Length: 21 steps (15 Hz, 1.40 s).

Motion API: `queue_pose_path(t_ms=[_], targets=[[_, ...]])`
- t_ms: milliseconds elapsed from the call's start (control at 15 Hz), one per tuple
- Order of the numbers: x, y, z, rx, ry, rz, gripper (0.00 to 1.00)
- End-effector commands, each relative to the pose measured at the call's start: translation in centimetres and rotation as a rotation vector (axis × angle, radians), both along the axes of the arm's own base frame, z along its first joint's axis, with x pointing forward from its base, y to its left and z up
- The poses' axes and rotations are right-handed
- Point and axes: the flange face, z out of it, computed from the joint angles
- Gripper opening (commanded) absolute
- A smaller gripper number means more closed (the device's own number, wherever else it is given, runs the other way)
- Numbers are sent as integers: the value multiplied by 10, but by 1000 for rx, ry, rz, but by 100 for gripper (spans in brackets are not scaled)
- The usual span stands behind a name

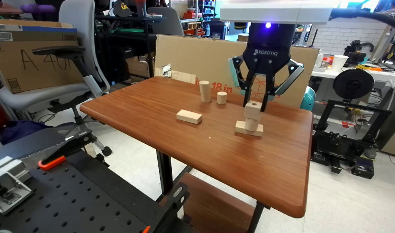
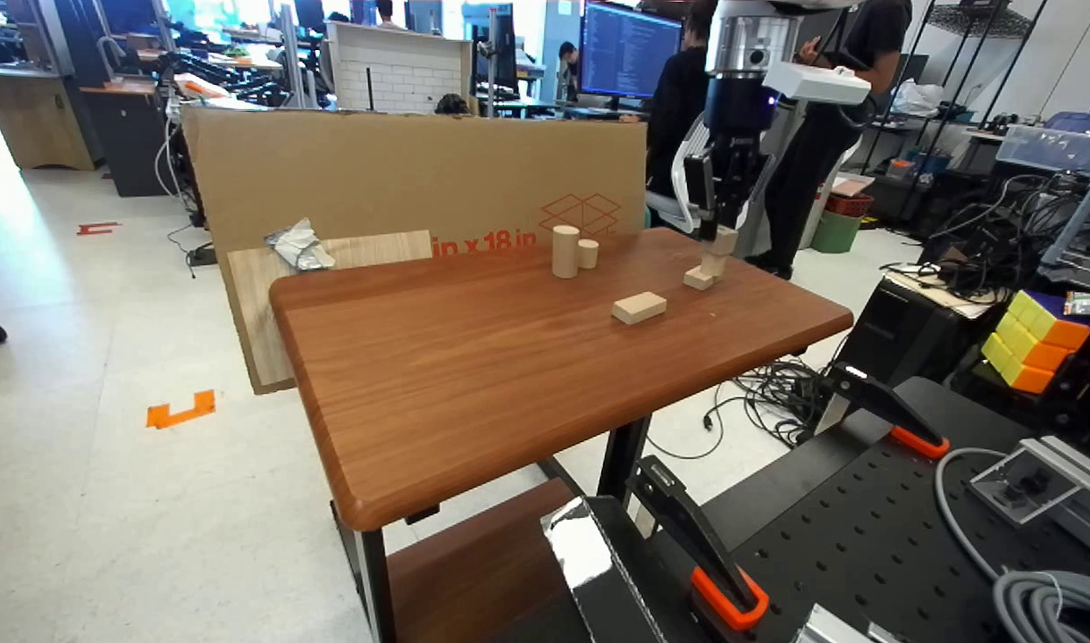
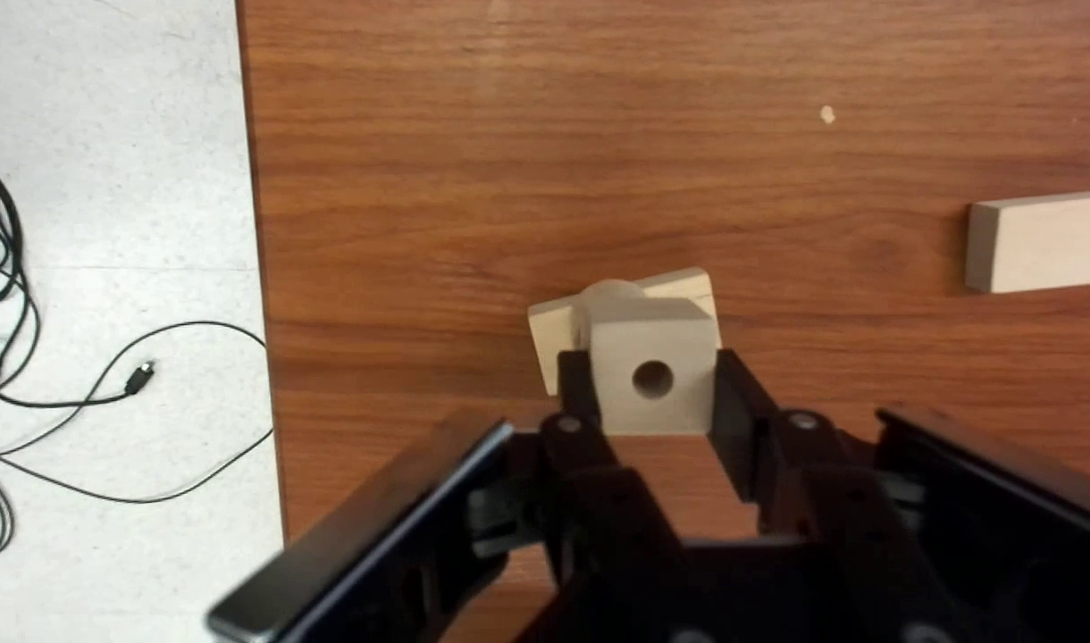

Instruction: Put the block on the rectangle

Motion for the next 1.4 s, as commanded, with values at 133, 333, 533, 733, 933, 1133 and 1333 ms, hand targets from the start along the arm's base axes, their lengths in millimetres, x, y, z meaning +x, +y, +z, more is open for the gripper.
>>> queue_pose_path(t_ms=[133,333,533,733,933,1133,1333], targets=[[9,2,22,-27,-8,29,9],[9,13,25,-48,-16,19,9],[10,36,19,-43,-24,-13,9],[11,63,12,-24,-15,-58,9],[8,86,11,-23,3,-73,9],[1,100,6,-22,27,-67,9],[-4,113,-1,-27,44,-49,9]])
